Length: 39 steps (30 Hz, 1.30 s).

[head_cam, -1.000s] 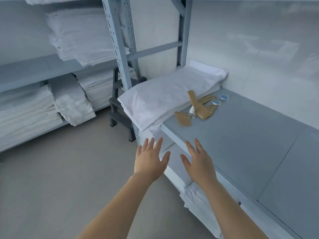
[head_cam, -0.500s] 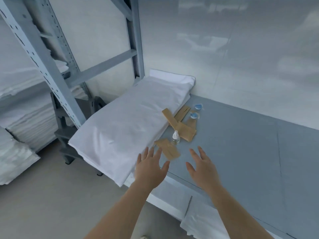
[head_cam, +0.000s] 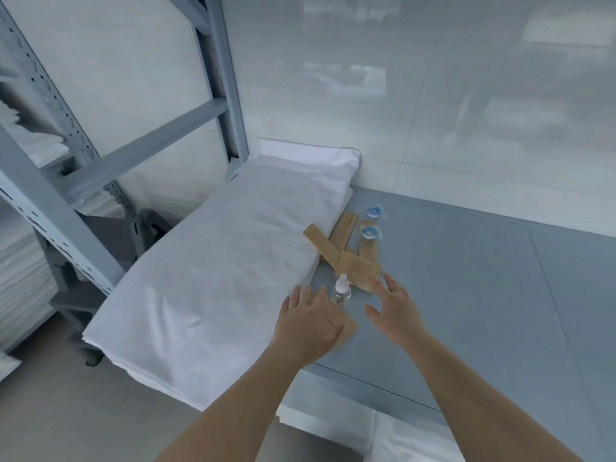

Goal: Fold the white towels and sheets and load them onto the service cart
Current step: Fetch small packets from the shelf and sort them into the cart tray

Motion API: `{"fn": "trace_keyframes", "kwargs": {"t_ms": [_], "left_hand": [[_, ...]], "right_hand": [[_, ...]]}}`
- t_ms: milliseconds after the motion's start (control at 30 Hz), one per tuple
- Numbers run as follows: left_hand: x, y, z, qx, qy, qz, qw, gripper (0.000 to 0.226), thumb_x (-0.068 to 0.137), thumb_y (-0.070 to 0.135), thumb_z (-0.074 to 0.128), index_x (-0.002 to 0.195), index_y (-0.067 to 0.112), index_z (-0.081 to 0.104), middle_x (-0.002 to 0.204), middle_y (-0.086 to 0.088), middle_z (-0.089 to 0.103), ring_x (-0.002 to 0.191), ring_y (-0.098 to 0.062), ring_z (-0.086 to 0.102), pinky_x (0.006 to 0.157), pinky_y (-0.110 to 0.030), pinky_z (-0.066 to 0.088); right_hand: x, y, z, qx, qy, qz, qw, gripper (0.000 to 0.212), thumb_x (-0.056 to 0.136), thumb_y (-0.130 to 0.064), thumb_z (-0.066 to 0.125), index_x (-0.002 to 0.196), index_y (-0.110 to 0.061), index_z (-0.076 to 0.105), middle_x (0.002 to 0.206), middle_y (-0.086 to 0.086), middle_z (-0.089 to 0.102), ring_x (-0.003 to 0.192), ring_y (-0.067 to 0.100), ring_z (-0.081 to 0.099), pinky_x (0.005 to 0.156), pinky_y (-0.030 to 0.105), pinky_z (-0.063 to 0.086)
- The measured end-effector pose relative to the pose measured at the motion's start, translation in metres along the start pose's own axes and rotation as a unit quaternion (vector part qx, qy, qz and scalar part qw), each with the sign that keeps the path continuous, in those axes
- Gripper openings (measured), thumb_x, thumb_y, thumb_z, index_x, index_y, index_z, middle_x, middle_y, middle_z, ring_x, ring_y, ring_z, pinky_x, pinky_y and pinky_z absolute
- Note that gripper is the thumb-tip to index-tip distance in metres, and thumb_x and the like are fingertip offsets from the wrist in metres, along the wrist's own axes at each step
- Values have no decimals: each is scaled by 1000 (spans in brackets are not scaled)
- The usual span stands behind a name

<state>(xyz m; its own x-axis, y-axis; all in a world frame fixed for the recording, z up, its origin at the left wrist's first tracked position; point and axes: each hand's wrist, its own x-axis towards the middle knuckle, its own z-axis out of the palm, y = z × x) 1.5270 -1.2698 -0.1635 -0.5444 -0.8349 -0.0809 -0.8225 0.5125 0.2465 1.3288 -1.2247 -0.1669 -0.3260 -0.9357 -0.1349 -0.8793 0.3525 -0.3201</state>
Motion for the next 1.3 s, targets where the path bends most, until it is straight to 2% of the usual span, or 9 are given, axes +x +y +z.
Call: {"fn": "trace_keyframes", "kwargs": {"t_ms": [133,367,600,900,1000,1100,1167,1233,1300], "left_hand": [[23,1,27,34,16,34,999,94,87,71,31,154,11,6,161,-13,6,149,-25,-4,120,-38,-4],[20,1,73,-2,0,13,1000,106,83,74,39,152,6,-6,162,-9,-5,148,-23,-8,118,-35,-5],[-3,3,73,-9,-25,13,1000,114,78,79,41,152,8,-8,161,-8,-10,148,-22,-10,120,-36,-4],[-33,17,70,22,-75,55,995,122,67,80,57,153,20,-4,161,-11,-11,148,-27,-12,121,-39,-2],[-44,20,73,34,-37,65,997,105,76,66,62,153,21,6,162,-6,-1,148,-25,0,119,-36,6],[-57,23,73,14,0,68,998,74,88,34,56,151,26,20,160,0,13,147,-21,13,115,-33,15],[-67,25,71,-19,10,74,997,65,86,16,54,147,25,33,157,0,26,144,-23,23,112,-35,21],[-75,29,63,-58,42,87,994,55,80,5,63,133,19,56,142,-5,50,132,-28,46,103,-40,37],[-80,33,55,-84,107,110,985,43,67,0,78,108,13,72,114,-7,69,106,-30,65,86,-42,51]], "right_hand": [[41,15,11,-32,4,-33,999,70,94,-39,54,152,-24,18,161,3,7,148,22,4,119,37,13],[76,24,32,-63,-16,-101,993,76,92,-48,54,153,-28,14,161,0,5,148,20,0,118,41,3],[46,31,42,-38,63,-82,994,51,96,-33,49,145,-23,37,147,5,38,137,27,30,115,38,17],[-14,53,30,-5,73,-51,996,38,98,-15,45,136,-21,53,135,3,55,122,27,49,99,36,37],[-37,59,28,6,78,-52,996,37,97,-13,47,131,-21,58,130,3,59,116,28,53,95,37,42],[-59,61,28,16,83,-54,995,36,96,-12,49,129,-21,60,127,1,61,112,27,54,89,35,44],[-71,60,27,24,84,-58,994,35,95,-12,50,127,-20,61,124,0,63,109,26,56,84,33,44],[-82,58,25,50,95,-58,993,31,95,-12,52,123,-18,64,118,0,66,103,27,59,77,30,42],[-91,52,21,84,110,-60,989,27,95,-13,53,119,-16,66,108,2,69,94,28,62,71,28,41]]}}
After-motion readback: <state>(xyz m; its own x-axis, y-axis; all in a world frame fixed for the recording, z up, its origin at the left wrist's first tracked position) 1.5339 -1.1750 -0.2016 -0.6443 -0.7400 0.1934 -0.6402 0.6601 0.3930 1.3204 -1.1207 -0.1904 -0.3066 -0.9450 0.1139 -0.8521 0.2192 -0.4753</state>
